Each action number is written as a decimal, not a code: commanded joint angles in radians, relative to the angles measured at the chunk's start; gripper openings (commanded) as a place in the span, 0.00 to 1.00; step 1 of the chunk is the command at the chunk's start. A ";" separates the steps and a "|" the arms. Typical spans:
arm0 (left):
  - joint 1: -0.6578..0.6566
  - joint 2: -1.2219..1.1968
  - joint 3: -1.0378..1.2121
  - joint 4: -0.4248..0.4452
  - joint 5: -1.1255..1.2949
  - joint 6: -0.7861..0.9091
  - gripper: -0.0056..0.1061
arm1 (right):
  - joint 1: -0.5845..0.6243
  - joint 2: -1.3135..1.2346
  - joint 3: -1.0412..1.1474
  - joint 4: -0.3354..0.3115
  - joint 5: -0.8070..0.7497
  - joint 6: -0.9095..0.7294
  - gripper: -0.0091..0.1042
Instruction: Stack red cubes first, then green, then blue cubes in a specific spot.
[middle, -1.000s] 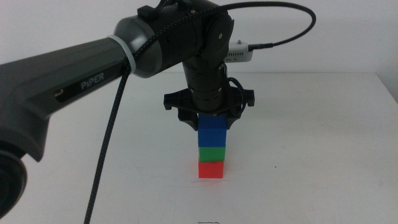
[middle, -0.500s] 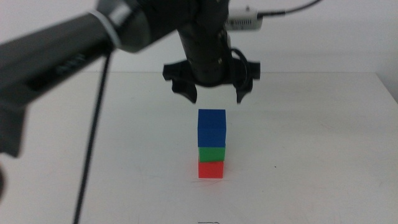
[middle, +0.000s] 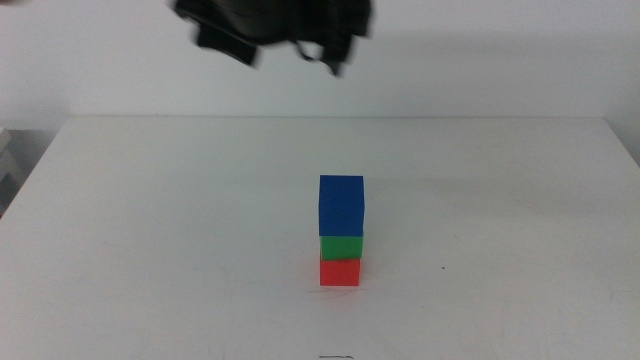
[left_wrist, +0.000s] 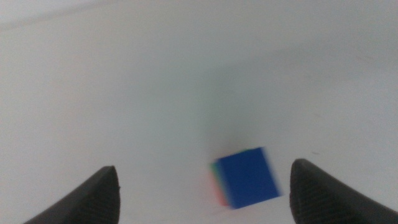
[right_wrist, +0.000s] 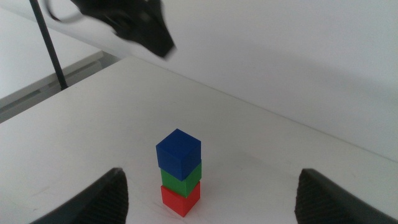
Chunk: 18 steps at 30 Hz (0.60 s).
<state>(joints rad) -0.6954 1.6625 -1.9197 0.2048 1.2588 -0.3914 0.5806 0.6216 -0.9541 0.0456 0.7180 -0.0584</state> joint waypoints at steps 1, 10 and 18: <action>0.014 -0.111 0.015 0.083 0.060 0.020 0.89 | -0.007 0.004 -0.022 -0.010 -0.078 -0.012 0.72; 0.193 -0.499 0.347 0.148 -0.087 0.047 0.89 | -0.007 0.004 -0.022 -0.010 -0.078 -0.011 0.72; 0.456 -0.818 0.629 0.087 -0.324 0.114 0.89 | -0.007 0.004 -0.022 -0.009 -0.078 -0.011 0.72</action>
<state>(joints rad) -0.2696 0.8983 -1.3158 0.2934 1.0566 -0.2800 0.5806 0.6216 -0.9541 0.0456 0.7170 -0.0584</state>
